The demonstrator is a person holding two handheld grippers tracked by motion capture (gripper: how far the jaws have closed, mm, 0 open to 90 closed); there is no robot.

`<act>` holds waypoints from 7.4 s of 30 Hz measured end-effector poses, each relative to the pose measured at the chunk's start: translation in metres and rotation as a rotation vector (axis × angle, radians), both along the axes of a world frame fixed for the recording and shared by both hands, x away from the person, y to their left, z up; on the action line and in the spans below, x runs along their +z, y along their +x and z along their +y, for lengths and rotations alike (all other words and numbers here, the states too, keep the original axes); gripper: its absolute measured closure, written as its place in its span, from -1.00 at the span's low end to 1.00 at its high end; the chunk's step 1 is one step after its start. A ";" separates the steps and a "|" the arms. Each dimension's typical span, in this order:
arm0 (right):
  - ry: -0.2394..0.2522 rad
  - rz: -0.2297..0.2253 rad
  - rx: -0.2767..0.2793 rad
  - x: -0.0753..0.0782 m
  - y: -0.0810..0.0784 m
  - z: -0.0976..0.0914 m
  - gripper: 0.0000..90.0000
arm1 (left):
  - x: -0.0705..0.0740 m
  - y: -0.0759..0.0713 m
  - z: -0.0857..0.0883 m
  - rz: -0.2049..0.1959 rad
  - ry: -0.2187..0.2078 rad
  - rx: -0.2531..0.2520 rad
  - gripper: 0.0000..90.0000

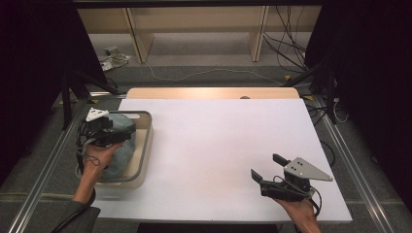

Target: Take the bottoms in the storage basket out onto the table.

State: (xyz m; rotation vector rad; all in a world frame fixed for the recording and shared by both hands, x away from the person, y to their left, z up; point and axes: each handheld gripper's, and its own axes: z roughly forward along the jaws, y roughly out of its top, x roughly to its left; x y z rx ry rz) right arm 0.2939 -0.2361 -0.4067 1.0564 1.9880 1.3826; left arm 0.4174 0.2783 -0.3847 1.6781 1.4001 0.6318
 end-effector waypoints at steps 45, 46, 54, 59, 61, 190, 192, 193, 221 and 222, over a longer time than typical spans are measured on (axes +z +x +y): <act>-0.035 0.019 0.040 -0.004 0.001 0.005 -0.68 | -0.038 0.028 0.028 0.454 0.135 0.089 -0.81; -0.034 0.020 0.040 -0.004 0.001 0.005 -0.68 | -0.040 0.029 0.027 0.466 0.138 0.081 -0.82; -0.036 0.022 0.041 -0.004 0.001 0.005 -0.67 | -0.053 0.036 0.025 0.527 0.147 0.055 -0.91; -0.044 0.024 0.039 -0.005 0.002 0.005 -0.67 | -0.057 0.040 0.026 0.563 0.166 0.044 -0.91; -0.046 0.024 0.040 -0.005 0.002 0.006 -0.67 | -0.061 0.043 0.021 0.591 0.221 0.033 -0.92; -0.053 0.036 0.023 -0.005 0.004 0.003 -0.64 | 0.057 -0.006 0.052 0.062 -0.385 -0.178 0.55; -0.053 0.037 0.022 -0.005 0.004 0.003 -0.64 | 0.058 -0.007 0.051 0.055 -0.389 -0.178 0.55; -0.052 0.036 0.022 -0.004 0.004 0.003 -0.64 | 0.060 -0.007 0.050 0.047 -0.393 -0.181 0.55; -0.054 0.036 0.019 -0.004 0.003 0.002 -0.63 | 0.065 -0.009 0.022 0.038 -0.425 -0.254 0.55; -0.054 0.036 0.018 -0.004 0.003 0.002 -0.63 | 0.065 -0.009 0.021 0.036 -0.432 -0.254 0.55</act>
